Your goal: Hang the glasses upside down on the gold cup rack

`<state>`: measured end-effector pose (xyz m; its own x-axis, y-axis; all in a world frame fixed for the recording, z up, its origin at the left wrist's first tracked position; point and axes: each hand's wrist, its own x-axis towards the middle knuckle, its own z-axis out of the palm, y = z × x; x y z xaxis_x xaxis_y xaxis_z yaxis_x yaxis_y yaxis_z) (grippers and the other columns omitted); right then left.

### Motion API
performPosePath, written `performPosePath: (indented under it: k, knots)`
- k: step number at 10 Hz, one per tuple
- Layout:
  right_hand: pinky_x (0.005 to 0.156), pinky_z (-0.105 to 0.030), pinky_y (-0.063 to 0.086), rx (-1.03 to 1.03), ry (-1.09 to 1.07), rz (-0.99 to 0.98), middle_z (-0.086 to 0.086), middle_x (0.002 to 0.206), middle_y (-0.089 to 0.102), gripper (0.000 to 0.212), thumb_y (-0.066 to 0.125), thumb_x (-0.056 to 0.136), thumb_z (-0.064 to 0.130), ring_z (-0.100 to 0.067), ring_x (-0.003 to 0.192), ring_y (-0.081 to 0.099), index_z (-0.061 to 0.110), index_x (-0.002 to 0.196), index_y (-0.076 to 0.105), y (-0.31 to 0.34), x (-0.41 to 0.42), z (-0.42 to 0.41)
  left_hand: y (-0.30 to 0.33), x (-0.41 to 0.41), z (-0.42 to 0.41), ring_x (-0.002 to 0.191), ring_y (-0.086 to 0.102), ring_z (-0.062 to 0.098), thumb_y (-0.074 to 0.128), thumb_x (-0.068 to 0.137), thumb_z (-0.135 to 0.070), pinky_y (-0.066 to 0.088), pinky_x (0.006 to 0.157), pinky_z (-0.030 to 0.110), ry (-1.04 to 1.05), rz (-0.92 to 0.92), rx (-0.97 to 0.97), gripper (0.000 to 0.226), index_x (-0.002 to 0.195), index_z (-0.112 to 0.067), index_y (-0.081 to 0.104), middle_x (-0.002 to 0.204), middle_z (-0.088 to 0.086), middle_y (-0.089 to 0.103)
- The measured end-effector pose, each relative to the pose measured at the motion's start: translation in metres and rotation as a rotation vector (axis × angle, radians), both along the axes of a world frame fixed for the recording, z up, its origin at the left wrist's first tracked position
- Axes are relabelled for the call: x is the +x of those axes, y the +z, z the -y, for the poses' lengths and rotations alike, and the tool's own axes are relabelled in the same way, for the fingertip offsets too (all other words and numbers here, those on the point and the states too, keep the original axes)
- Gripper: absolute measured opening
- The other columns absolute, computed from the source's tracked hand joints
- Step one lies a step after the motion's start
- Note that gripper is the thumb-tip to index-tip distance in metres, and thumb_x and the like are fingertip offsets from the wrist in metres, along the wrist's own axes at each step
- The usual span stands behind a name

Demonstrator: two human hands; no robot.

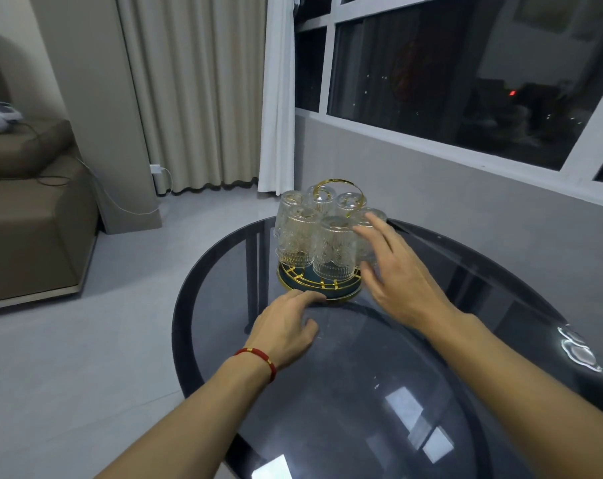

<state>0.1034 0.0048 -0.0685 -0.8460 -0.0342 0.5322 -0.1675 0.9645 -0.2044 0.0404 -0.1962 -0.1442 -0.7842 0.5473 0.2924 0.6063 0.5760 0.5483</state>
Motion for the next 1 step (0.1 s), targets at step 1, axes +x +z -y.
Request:
performPosePath:
  k: [1]
  knots:
    - [0.117,-0.047,0.044,-0.211,0.038,-0.088,-0.008,0.159,0.045,0.051,0.062,0.098,0.006,-0.024,0.143,0.050,0.013,0.147,0.053,0.0073,0.0393,-0.0055,0.0145,0.0144,0.0091,0.104,0.063,0.007,0.060,0.086,-0.009,0.055,0.094,0.037,-0.047,-0.012,0.184,0.047,0.129,-0.028,0.066,0.120,-0.007,0.070]
